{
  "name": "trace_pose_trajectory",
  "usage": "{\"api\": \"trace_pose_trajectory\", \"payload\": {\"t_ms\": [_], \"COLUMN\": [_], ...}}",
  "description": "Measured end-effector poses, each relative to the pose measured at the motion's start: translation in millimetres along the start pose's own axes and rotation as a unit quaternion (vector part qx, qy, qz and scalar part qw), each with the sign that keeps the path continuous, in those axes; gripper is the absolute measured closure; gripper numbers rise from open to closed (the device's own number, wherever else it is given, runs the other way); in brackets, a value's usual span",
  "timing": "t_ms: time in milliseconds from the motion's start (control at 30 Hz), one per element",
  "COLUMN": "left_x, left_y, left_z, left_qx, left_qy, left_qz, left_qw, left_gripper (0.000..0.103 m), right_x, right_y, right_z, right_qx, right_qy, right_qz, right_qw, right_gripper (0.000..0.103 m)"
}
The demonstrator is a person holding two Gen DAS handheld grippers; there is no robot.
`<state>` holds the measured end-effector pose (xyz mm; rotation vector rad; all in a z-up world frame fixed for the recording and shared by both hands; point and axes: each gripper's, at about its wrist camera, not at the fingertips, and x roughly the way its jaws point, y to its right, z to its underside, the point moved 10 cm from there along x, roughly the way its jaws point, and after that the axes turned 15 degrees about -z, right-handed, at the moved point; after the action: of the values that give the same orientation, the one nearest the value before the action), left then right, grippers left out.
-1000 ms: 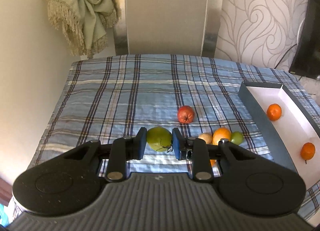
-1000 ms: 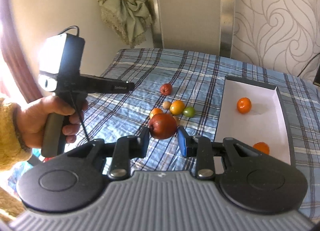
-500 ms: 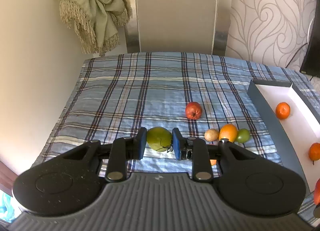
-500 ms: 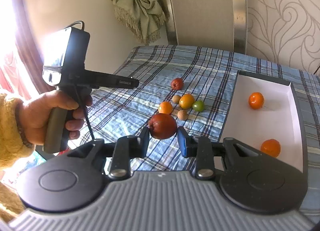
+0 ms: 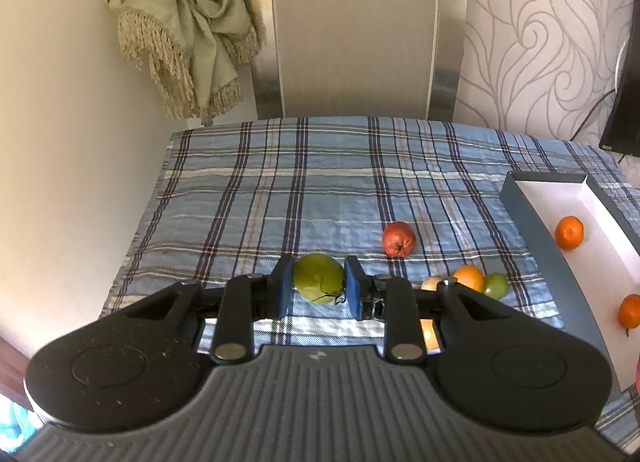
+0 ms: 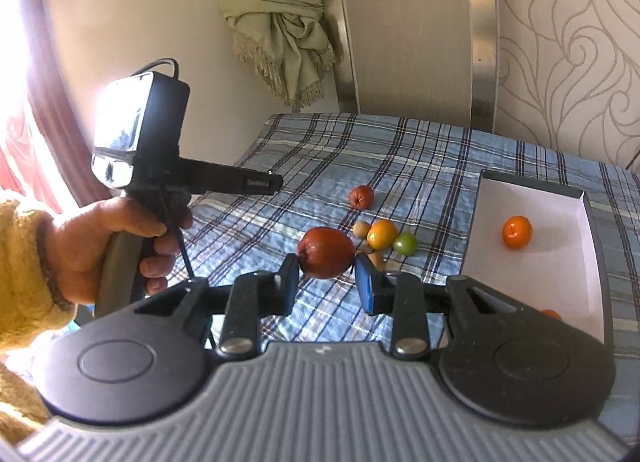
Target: Organize fruits
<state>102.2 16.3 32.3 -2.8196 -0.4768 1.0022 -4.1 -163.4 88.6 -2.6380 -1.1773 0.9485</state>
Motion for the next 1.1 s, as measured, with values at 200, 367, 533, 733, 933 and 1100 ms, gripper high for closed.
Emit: {"api": "trace_pose_trajectory", "payload": {"t_ms": [200,367,533,733,933,1100], "left_x": [8.0,14.6,13.6,4.5,-4.4,-11.3], "left_y": [-1.4,-5.7,-10.3,-9.2,-2.2,9.1], "left_z": [6.0,10.5,12.9,7.8,1.0,-2.7], "left_qx": [0.017,0.022,0.023,0.012,-0.002,-0.010], "left_qy": [0.010,0.019,0.016,0.008,0.007,0.008], "left_qz": [0.011,0.008,0.006,0.011,0.018,0.020], "left_qw": [0.9997,0.9996,0.9996,0.9998,0.9998,0.9997], "left_gripper": [0.071,0.071,0.071,0.071,0.071,0.071], "right_x": [11.7,24.1,28.3,13.9,-1.6,-10.8], "right_y": [-1.1,-7.4,-15.3,-18.0,-17.6,-10.0], "right_z": [7.6,20.9,26.6,11.9,-2.6,-0.9], "right_qx": [0.015,0.021,0.020,0.014,-0.004,-0.011], "right_qy": [0.010,0.015,0.010,0.004,-0.002,-0.012], "right_qz": [0.012,0.009,0.003,0.010,0.013,0.013], "right_qw": [1.000,1.000,1.000,1.000,1.000,1.000], "right_gripper": [0.070,0.070,0.070,0.070,0.070,0.070]}}
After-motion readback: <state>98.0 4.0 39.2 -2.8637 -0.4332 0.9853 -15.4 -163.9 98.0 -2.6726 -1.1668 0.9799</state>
